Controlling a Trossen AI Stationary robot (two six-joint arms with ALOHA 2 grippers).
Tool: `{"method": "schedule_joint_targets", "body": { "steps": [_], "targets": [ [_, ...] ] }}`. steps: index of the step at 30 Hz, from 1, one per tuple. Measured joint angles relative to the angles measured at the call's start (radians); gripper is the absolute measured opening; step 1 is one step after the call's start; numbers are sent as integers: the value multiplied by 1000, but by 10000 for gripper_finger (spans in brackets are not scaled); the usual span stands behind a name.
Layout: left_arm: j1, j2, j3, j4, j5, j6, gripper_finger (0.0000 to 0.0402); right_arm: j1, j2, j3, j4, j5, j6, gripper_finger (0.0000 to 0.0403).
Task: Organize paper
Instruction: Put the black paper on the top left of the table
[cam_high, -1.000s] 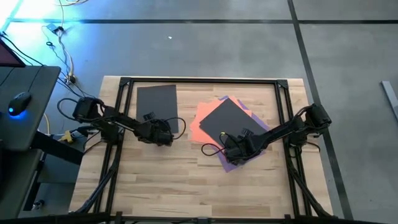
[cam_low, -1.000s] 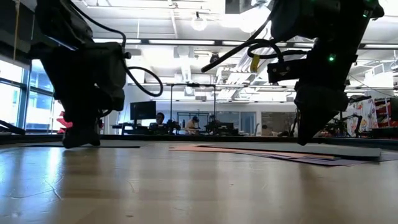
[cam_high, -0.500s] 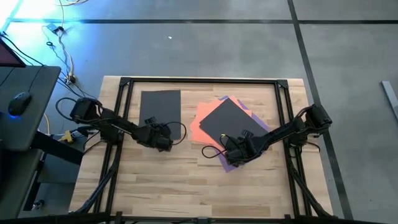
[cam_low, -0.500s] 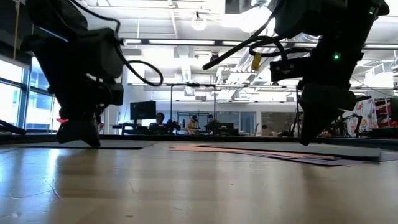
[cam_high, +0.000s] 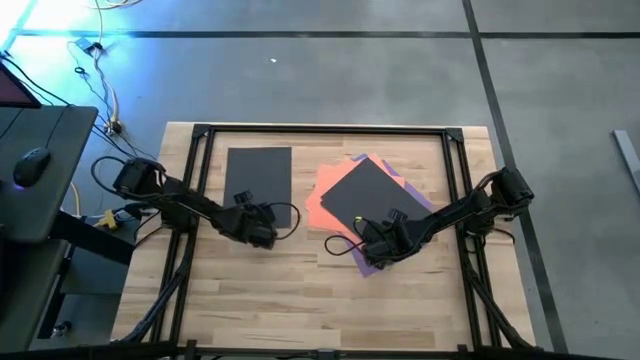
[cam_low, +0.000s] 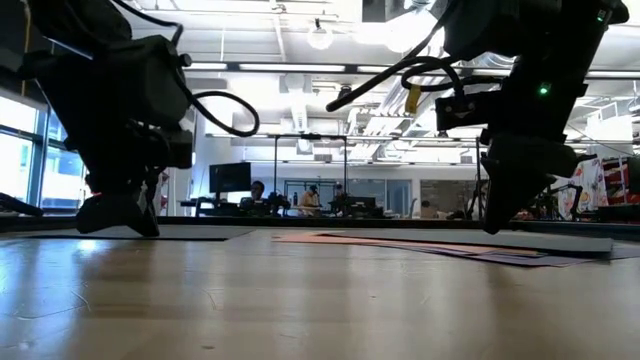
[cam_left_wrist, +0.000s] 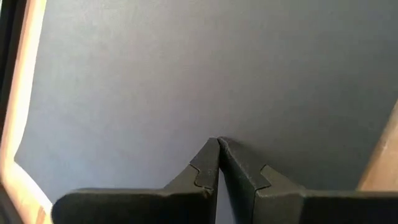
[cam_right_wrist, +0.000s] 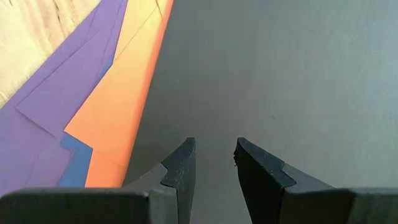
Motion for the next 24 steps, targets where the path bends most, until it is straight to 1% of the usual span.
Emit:
{"method": "schedule_joint_targets", "body": {
  "steps": [2,5,8,12,16,20,22,24],
  "targets": [
    [-1,-1,38,-59,32,-4,1,0,-10,0,-2,0,-17,97],
    [-2,-3,106,-104,46,31,0,17,-55,0,-5,12,-79,97],
    [-9,-4,164,-135,45,54,0,61,-120,0,-8,16,-164,96],
    [-20,-5,220,-140,31,74,1,142,-215,0,-17,-20,-254,102],
    [-24,-6,218,-141,21,36,1,237,-283,-44,-16,-37,-252,134],
    [-25,-6,160,-74,62,0,1,338,-301,-114,7,-39,-193,185],
    [-30,-6,124,-13,76,-6,0,380,-301,-153,56,-15,-165,206],
    [-36,-6,85,35,96,-6,0,417,-301,-202,129,32,-140,223]
  ]
}}
